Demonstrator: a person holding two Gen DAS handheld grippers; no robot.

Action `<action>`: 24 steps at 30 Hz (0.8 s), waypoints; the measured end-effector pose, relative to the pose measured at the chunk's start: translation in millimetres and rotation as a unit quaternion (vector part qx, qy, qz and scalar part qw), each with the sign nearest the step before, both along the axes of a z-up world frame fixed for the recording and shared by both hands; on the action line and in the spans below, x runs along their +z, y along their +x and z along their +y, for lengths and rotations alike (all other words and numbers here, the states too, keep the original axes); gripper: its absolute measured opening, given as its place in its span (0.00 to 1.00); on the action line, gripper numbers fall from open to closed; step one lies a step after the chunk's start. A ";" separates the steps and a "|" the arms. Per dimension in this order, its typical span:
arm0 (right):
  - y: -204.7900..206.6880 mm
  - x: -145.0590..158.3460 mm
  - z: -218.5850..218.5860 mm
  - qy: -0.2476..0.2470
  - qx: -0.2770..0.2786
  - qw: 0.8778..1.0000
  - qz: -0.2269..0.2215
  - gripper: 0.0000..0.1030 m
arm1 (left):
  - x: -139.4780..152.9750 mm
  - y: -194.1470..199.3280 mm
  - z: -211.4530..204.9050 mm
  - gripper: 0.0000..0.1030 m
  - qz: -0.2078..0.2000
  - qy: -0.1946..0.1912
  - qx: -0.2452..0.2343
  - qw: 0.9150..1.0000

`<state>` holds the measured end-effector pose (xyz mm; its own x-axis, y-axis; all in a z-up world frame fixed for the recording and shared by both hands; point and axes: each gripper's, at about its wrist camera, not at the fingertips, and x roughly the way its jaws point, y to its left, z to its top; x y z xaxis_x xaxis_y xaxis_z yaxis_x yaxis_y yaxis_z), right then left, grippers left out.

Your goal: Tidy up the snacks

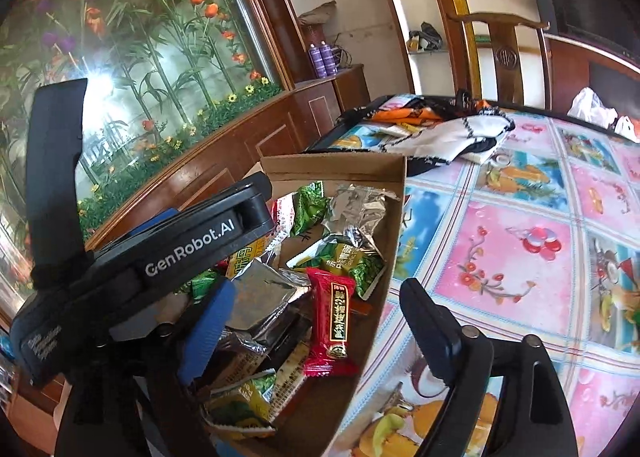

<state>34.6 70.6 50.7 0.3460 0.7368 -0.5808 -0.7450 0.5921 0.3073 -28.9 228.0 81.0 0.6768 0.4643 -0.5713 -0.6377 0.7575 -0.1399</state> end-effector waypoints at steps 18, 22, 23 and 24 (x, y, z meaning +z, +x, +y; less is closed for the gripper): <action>-2.1 9.2 -82.4 0.003 -0.055 0.998 -0.041 0.99 | 9.2 -33.3 -30.1 1.00 -0.026 0.016 0.010 0.999; -9.7 13.2 -104.1 0.012 -0.066 0.997 -0.049 0.99 | 7.6 -46.5 -50.5 1.00 -0.020 0.049 0.008 0.999; -11.9 13.9 -109.1 0.014 -0.068 0.996 -0.053 0.99 | 6.7 -49.3 -56.5 1.00 -0.022 0.055 0.005 0.998; -14.8 15.1 -114.0 0.017 -0.072 0.996 -0.057 0.99 | 7.0 -50.3 -59.8 1.00 -0.023 0.058 0.005 0.998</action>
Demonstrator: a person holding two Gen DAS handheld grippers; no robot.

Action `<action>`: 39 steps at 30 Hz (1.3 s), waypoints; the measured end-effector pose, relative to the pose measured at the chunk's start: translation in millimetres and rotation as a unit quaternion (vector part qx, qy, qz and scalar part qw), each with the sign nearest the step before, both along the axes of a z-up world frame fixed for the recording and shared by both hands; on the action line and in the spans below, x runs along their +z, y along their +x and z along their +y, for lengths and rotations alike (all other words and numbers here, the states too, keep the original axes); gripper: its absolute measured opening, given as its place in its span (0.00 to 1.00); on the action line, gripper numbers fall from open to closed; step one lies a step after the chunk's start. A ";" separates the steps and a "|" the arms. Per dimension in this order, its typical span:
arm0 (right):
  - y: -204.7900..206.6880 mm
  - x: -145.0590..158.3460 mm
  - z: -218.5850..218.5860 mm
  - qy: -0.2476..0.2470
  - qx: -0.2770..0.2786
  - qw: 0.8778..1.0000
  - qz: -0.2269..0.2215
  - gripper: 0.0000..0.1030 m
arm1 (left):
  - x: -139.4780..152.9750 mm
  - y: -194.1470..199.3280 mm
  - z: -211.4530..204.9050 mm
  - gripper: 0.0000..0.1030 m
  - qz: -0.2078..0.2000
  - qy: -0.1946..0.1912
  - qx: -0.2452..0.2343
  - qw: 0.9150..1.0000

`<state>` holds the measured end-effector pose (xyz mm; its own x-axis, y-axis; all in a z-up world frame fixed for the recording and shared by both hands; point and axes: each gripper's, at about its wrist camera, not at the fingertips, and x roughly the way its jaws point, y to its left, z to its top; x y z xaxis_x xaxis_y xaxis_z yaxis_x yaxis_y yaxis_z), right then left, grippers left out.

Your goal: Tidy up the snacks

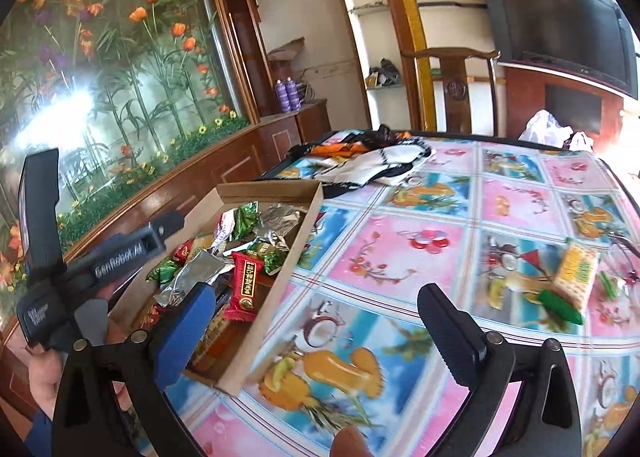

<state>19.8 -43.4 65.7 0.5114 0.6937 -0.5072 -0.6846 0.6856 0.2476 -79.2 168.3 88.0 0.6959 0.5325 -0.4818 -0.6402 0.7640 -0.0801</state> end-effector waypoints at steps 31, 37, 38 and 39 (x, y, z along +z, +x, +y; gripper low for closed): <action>-42.6 -15.7 -39.8 -0.021 0.029 0.999 -0.015 0.99 | -14.7 -9.8 -59.4 1.00 0.063 0.095 -0.006 0.993; -43.0 -15.9 -39.5 -0.023 0.029 0.999 -0.017 0.99 | -15.9 -9.8 -55.6 1.00 0.068 0.085 -0.007 0.994; -42.9 -16.5 -38.7 -0.024 0.029 0.999 -0.016 0.99 | -15.8 -9.8 -55.4 1.00 0.068 0.084 -0.007 0.994; -43.0 -16.7 -38.4 -0.025 0.030 0.999 -0.015 0.99 | -16.0 -9.8 -55.1 1.00 0.068 0.082 -0.009 0.994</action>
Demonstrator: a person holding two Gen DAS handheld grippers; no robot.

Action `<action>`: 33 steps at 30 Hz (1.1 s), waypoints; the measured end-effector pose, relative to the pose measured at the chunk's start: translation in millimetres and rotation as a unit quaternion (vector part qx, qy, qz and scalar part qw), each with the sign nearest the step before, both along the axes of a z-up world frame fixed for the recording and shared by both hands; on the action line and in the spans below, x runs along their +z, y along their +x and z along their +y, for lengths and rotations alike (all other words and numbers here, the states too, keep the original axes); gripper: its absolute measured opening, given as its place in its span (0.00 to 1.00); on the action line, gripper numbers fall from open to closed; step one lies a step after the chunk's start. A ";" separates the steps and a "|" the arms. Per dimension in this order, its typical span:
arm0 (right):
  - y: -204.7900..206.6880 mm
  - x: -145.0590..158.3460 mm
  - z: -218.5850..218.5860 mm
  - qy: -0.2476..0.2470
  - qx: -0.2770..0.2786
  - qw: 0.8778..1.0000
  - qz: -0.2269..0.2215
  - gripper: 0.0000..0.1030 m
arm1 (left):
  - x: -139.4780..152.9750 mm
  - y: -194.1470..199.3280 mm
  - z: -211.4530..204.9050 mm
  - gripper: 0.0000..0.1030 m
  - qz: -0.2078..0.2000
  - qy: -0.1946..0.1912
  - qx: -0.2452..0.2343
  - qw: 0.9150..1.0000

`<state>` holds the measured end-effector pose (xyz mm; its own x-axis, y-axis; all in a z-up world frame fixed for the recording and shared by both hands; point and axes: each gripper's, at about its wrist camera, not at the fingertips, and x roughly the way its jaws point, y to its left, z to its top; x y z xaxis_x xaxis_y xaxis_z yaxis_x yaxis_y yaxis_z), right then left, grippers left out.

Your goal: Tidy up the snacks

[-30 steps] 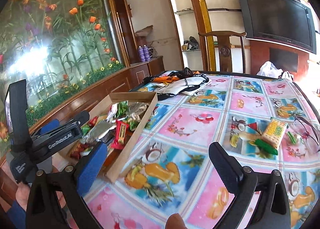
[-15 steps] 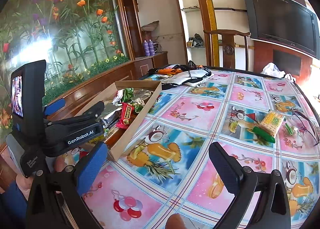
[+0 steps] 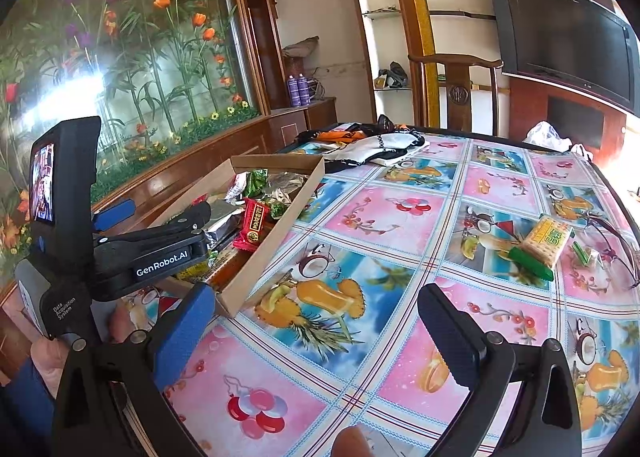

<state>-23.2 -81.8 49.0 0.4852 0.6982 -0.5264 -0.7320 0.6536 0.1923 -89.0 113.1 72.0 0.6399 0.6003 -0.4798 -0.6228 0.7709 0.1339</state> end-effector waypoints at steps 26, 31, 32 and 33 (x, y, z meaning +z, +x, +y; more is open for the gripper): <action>0.9 -4.0 2.8 -0.012 -0.003 1.000 0.000 0.99 | -4.9 1.7 7.3 1.00 0.007 -0.027 -0.011 1.000; 1.9 -4.2 3.3 -0.013 -0.004 1.000 0.001 0.99 | -5.0 1.3 7.9 1.00 0.008 -0.029 -0.012 0.999; 1.9 -4.1 3.3 -0.012 -0.004 1.000 0.001 0.99 | -5.5 0.9 7.7 1.00 0.009 -0.029 -0.012 0.999; 1.9 -4.1 3.2 -0.012 -0.004 1.000 0.001 0.99 | -5.9 0.6 7.6 1.00 0.009 -0.029 -0.012 0.999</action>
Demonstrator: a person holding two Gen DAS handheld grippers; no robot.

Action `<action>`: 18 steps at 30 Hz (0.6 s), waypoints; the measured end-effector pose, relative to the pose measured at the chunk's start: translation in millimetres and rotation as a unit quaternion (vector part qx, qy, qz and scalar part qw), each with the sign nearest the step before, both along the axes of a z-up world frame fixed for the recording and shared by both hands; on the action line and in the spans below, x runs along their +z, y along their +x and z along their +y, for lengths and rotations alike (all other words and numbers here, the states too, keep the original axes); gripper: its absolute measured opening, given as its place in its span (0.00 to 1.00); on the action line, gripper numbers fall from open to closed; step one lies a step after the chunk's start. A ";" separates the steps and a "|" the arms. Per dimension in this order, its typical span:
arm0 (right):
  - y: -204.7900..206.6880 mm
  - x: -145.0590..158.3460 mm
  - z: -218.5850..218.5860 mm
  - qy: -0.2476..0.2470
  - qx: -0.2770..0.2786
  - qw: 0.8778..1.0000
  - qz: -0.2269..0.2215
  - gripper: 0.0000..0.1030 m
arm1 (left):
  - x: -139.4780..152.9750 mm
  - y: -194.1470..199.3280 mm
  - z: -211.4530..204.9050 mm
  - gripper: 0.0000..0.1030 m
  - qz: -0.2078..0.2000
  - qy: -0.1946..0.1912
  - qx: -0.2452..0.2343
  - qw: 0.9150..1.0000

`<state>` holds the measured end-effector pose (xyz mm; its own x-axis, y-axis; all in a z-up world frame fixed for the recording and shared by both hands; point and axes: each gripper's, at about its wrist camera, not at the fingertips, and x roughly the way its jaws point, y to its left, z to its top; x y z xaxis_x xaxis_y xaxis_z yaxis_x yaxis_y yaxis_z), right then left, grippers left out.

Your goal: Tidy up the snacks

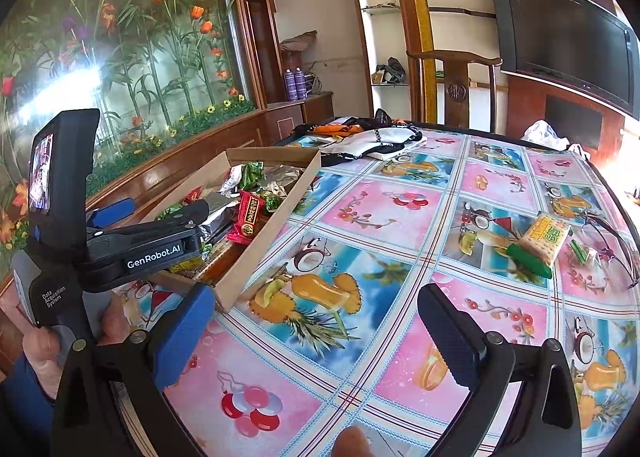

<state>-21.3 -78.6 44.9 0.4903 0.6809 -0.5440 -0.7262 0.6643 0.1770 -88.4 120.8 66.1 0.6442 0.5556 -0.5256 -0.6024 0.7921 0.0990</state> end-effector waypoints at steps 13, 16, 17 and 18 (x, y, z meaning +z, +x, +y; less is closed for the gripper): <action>0.1 -0.3 -0.5 0.001 0.000 1.000 -0.002 0.99 | -4.5 0.1 -0.3 1.00 0.000 -0.003 0.001 1.000; 1.4 -0.5 -1.2 0.001 -0.001 1.000 -0.004 0.99 | -4.7 -0.1 -0.4 1.00 -0.001 -0.002 0.003 1.000; 1.2 -0.3 -1.1 0.001 -0.001 1.000 -0.004 0.99 | -5.1 -0.2 0.2 1.00 -0.001 -0.002 0.003 1.000; 0.9 -0.2 -1.0 0.000 -0.001 1.000 -0.004 0.99 | -5.8 -0.4 0.6 1.00 -0.001 -0.003 0.003 1.000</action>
